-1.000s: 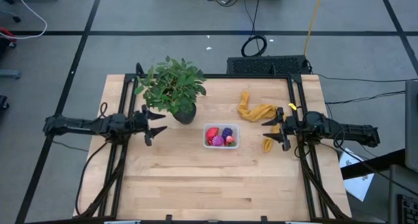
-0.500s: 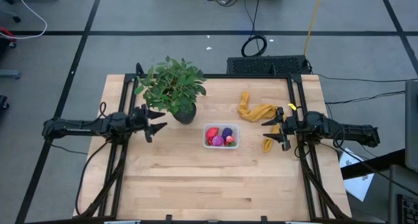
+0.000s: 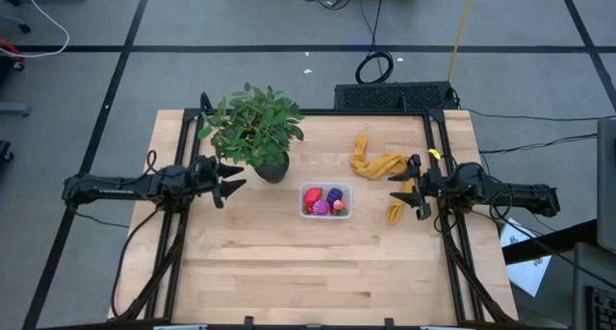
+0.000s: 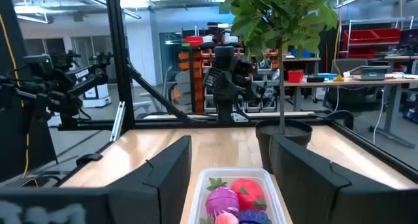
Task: Pick and placing Produce into tupperware
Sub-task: Return to Home Position
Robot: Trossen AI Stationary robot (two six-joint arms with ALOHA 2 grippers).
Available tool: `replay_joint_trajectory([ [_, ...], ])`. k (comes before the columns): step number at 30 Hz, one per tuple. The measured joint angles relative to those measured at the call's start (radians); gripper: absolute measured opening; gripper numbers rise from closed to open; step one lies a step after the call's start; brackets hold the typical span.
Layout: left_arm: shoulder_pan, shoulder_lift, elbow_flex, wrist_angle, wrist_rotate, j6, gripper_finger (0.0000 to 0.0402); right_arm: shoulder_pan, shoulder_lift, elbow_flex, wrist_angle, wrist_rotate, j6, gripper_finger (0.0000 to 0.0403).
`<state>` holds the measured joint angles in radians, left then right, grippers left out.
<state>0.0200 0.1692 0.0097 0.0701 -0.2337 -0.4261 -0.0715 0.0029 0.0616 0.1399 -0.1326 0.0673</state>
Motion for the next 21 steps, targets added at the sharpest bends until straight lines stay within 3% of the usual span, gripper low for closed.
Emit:
replay_joint_trajectory([
  [21,0.000,0.000,0.000,0.001,-0.001,0.002,0.0257,0.000,0.000,0.002,0.007,0.003,0.000,0.0197],
])
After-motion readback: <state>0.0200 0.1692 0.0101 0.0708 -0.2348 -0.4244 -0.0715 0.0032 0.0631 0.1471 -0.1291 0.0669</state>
